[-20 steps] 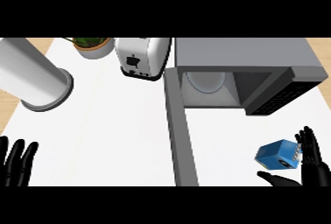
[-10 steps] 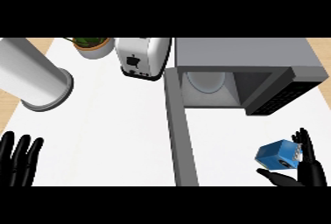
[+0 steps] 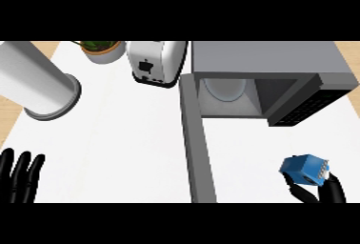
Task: Pick up the milk, place it into the microwave and close the microwave
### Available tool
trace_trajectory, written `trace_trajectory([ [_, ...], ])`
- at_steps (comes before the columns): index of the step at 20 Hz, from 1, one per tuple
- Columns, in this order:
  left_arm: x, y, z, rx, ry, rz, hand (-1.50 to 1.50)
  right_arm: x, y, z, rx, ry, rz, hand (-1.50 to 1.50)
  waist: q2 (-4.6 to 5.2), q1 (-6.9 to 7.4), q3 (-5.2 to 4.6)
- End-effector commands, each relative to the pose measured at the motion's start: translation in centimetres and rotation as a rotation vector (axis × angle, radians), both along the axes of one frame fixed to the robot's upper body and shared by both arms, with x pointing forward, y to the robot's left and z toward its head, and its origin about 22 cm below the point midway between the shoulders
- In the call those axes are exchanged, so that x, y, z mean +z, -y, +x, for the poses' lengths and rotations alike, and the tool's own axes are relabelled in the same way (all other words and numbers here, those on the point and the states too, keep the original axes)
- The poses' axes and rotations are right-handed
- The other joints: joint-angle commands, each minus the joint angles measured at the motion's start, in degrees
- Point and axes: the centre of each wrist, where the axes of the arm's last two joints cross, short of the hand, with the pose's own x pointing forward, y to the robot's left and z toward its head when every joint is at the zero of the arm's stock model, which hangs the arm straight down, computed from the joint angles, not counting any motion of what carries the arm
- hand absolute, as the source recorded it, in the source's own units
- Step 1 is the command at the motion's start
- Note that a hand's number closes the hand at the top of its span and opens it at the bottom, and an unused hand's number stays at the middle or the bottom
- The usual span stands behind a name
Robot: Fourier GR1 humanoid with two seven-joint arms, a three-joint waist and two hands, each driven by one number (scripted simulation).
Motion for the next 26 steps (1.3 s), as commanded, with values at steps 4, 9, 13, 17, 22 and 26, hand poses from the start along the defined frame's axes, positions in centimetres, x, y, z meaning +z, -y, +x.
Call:
trace_trajectory([
  [4,0.6,0.1,-0.2,-0.002,0.003,0.007,-1.5,-0.7,-1.0,0.9,0.159,0.086,0.151,1.5,0.0,-0.12,0.05],
  [9,-0.7,-0.2,0.3,0.006,-0.015,0.009,-1.5,1.0,-4.4,2.8,0.284,0.143,0.198,1.5,-0.19,-0.8,-0.1],
  [13,0.3,-0.3,-0.2,0.011,-0.017,0.006,-1.5,-0.4,-7.0,3.2,0.413,0.207,0.306,1.5,-0.01,-0.17,0.06],
  [17,0.2,-0.2,-1.1,0.012,-0.014,-0.024,-1.5,0.8,-10.1,4.5,0.405,0.218,0.284,1.5,-0.19,-0.19,-0.05],
  [22,0.6,-0.8,-1.9,0.01,-0.035,-0.028,-1.5,4.1,-10.7,5.4,0.367,0.226,0.266,1.5,-0.19,-0.47,-0.06],
  [26,0.8,-1.1,0.7,0.042,-0.021,-0.026,-1.5,5.9,-14.5,8.5,0.372,0.248,0.231,1.5,0.01,-0.69,-0.02],
])
